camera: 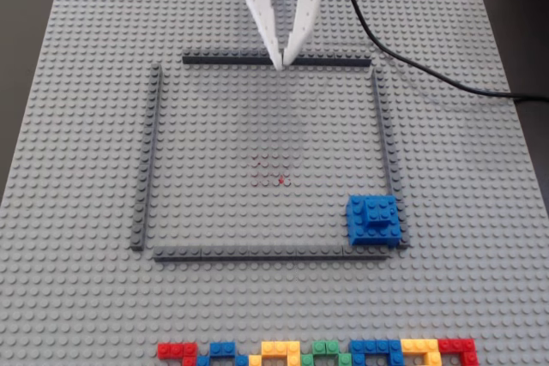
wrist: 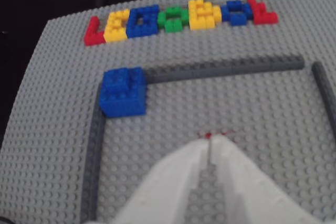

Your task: Grab the cube and place it into the grid

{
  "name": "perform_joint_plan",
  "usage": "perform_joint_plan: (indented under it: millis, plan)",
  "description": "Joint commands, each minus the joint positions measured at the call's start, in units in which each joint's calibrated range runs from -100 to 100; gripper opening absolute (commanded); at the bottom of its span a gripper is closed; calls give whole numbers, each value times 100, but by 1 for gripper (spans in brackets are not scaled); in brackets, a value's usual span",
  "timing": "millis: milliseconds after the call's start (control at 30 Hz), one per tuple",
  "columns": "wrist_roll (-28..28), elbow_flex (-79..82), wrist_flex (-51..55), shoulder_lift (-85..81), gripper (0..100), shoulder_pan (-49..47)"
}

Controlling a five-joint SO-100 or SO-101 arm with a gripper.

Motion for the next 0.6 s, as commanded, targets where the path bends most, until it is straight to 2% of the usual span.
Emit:
perform_joint_plan:
  millis: [0, 567]
  plan:
    - [49, 291, 26, -204, 0, 29]
    - [317, 300, 1091, -204, 0, 7]
